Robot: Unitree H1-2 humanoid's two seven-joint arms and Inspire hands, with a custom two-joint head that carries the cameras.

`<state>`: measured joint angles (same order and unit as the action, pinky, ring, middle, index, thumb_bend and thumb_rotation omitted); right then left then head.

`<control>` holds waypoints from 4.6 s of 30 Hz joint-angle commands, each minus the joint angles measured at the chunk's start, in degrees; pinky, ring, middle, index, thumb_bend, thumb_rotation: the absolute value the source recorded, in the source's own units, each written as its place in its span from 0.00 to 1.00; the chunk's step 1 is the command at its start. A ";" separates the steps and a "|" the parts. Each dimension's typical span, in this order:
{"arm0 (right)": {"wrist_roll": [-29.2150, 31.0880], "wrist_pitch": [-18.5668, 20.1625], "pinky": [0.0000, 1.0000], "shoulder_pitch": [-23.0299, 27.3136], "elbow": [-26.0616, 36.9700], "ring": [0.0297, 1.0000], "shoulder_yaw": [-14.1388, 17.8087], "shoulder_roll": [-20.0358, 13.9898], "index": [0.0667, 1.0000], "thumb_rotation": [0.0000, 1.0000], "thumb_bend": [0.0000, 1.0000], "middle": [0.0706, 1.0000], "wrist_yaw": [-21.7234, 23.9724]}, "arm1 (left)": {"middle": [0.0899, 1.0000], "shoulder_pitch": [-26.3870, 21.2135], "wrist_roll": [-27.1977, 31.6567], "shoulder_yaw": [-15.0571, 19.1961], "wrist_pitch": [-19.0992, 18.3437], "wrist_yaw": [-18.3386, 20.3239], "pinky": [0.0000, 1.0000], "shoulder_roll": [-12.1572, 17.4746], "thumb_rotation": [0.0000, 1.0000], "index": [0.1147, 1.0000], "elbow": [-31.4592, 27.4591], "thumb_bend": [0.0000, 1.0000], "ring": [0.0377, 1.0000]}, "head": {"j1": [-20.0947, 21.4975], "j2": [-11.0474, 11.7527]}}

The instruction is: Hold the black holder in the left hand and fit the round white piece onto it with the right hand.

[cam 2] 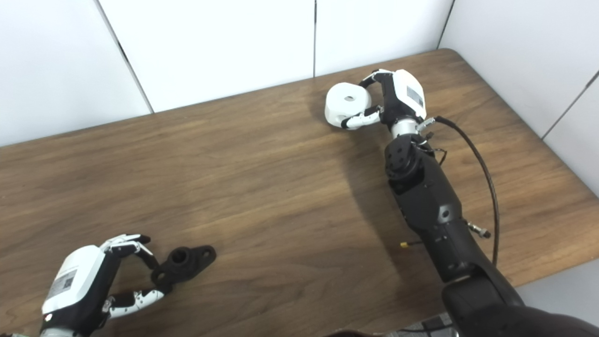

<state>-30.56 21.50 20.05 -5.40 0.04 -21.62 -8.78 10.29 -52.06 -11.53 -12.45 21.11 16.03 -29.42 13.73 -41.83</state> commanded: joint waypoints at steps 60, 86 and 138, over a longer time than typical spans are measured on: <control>1.64 -1.89 0.87 -12.67 34.31 0.93 -12.62 5.89 0.45 0.14 0.52 0.84 25.07 | 0.79 -2.22 -12.13 -8.27 -5.76 -0.21 0.85 -9.80 0.05 0.42 8.85 0.52 0.89 | -20.99 -1.36; 1.24 -0.11 0.88 -7.35 36.61 0.94 -12.78 9.65 0.45 0.14 0.52 0.83 26.11 | 0.79 -2.44 -12.34 -8.60 -5.82 -0.53 0.85 -9.38 0.05 0.42 10.01 0.52 0.89 | -20.49 -0.12; -1.87 -2.25 0.90 -6.19 29.13 0.94 -19.06 11.80 0.45 0.14 0.52 0.82 25.92 | 0.78 -2.55 -13.23 -8.62 -6.46 0.19 0.85 -10.02 0.05 0.42 9.21 0.52 0.89 | -21.25 -1.53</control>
<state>-32.16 22.11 11.85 22.94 -19.05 -9.74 17.83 6.55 -65.39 -19.03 -17.37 17.45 6.09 -23.23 -7.47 -43.15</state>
